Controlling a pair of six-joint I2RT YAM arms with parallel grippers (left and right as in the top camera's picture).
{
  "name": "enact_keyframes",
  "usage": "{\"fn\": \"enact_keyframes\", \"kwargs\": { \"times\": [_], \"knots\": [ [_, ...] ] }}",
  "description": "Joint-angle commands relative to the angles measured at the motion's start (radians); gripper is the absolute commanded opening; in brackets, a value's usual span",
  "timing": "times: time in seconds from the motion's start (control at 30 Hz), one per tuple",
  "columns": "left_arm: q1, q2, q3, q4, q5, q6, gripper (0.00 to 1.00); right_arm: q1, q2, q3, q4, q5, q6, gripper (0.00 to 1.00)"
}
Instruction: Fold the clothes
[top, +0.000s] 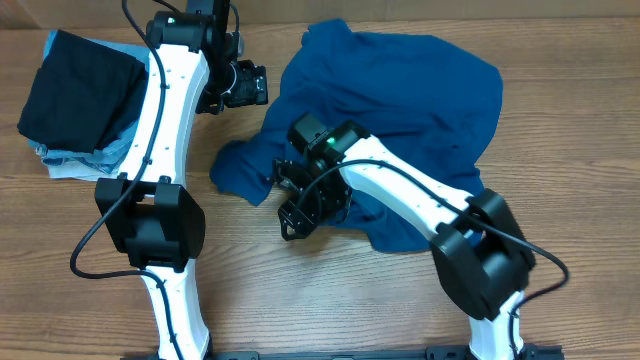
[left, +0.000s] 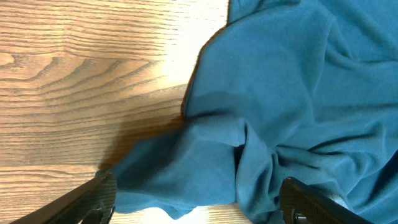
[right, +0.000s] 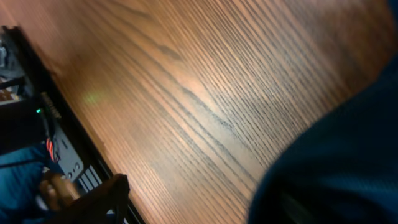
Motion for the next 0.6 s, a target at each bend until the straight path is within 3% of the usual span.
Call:
{"fn": "enact_keyframes", "kwargs": {
  "times": [0.0,0.1,0.27,0.4,0.57],
  "knots": [
    [0.005,-0.002,-0.005,0.000,0.004,0.002,0.87,-0.003,-0.163,0.014,0.016,0.168,-0.051,0.76],
    [0.005,-0.002,-0.005,-0.003,0.004,0.002,0.87,-0.003,-0.178,0.014,0.067,0.360,0.018,0.76],
    [0.005,-0.002,-0.005,-0.008,0.004,0.002,0.87,-0.024,-0.177,0.014,0.124,0.301,0.057,0.75],
    [0.005,-0.002,-0.005,-0.017,0.004,0.002,0.87,-0.087,-0.174,-0.019,0.212,0.474,0.148,0.75],
    [0.005,-0.002,-0.005,-0.018,0.004,0.002,0.87,-0.240,-0.174,-0.138,0.377,0.452,0.130,0.63]
  ]
}}
